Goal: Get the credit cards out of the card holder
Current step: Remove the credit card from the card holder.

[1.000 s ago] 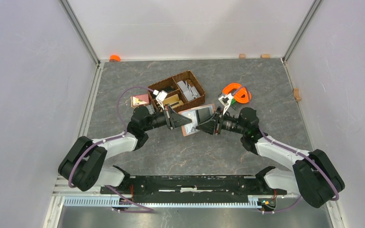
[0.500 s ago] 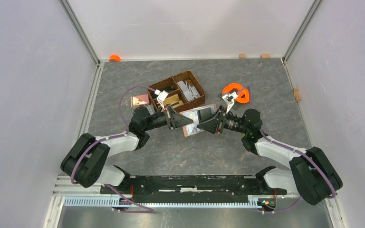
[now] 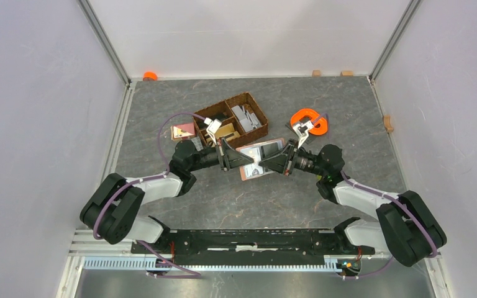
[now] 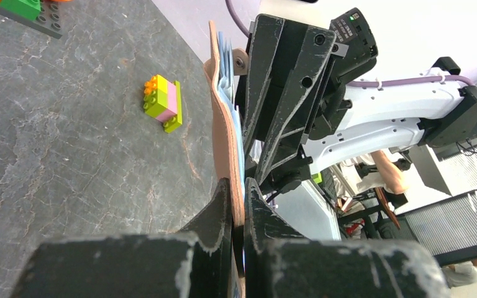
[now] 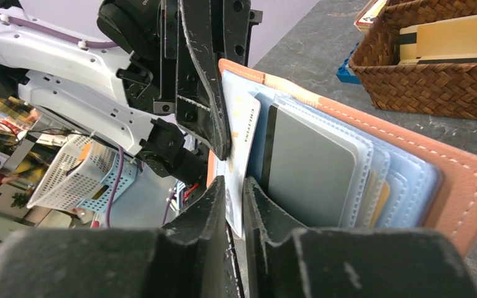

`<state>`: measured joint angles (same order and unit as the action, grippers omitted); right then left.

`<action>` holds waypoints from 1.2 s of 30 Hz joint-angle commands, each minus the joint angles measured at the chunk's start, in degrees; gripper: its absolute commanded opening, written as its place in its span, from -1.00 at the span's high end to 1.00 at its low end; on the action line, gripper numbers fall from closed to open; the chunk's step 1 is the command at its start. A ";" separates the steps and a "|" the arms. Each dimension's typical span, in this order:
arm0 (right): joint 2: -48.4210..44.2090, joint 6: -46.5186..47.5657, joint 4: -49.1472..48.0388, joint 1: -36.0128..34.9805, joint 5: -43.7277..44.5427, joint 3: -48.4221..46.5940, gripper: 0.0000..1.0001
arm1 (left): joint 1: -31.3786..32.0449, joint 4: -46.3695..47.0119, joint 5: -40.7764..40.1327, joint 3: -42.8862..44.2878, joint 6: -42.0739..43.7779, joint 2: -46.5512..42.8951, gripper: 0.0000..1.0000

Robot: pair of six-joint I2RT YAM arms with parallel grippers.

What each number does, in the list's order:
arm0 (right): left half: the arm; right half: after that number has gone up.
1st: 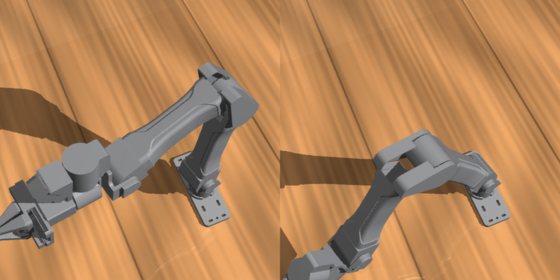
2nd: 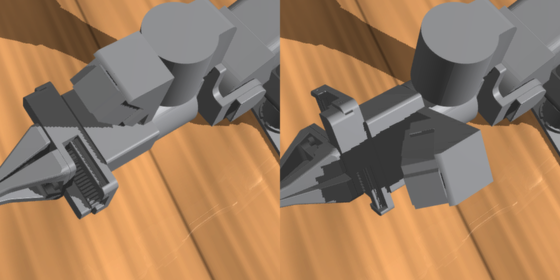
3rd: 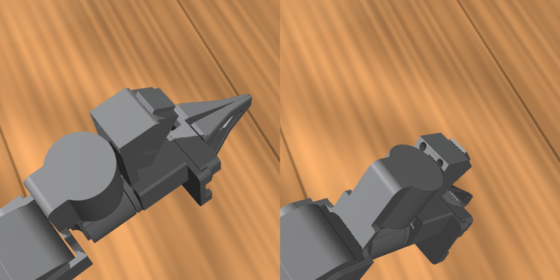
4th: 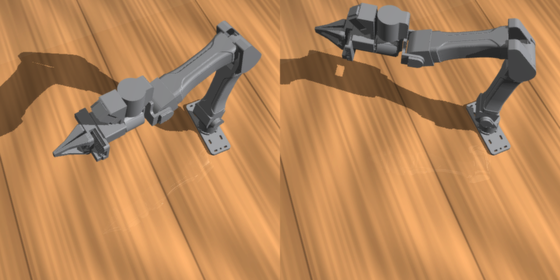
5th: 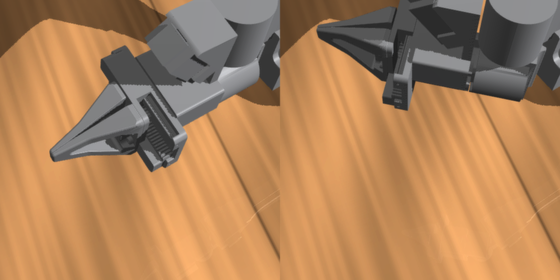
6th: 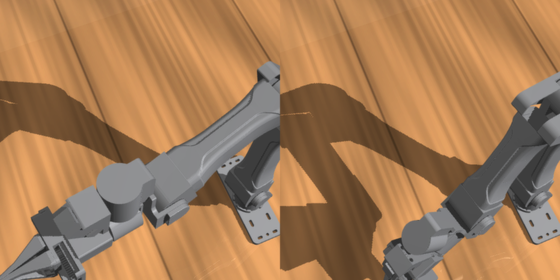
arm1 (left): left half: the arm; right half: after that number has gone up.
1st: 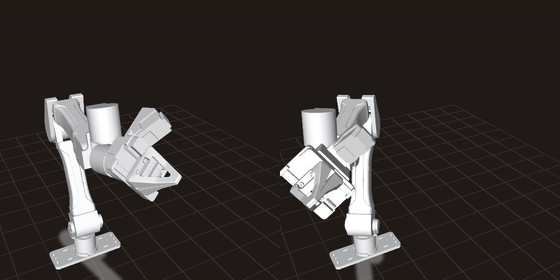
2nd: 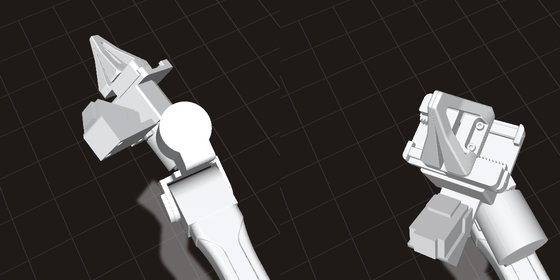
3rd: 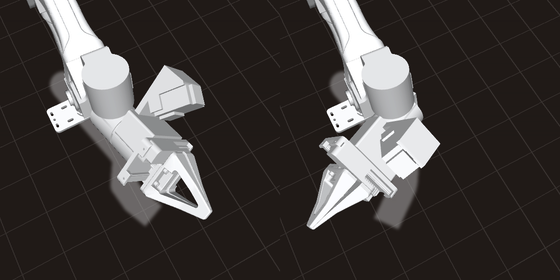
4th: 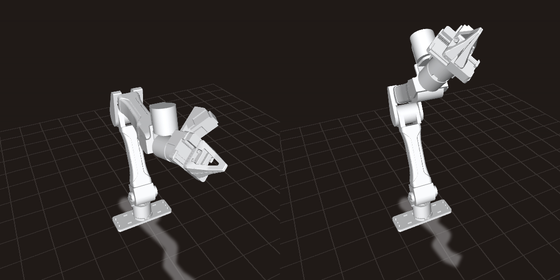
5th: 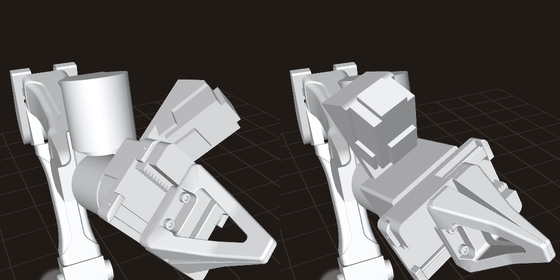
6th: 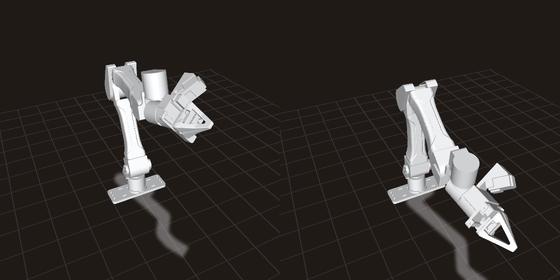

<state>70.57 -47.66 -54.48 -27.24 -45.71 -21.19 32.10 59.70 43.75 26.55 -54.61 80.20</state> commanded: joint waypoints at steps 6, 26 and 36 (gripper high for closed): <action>-0.97 -6.73 -15.19 -0.01 -3.15 1.66 0.62 | 0.97 4.94 2.89 1.31 -1.89 0.39 0.96; -0.36 -9.75 -16.60 3.81 -1.17 4.20 1.00 | 1.63 4.69 2.66 1.30 -1.64 -0.28 0.60; -1.39 -8.83 -14.21 5.69 -0.13 4.99 1.00 | 1.04 4.72 1.74 0.34 -1.24 -1.54 0.95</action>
<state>70.72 -57.23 -66.76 -22.65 -47.68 -16.29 33.47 62.63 45.30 26.61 -56.12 80.58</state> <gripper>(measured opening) 0.004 0.125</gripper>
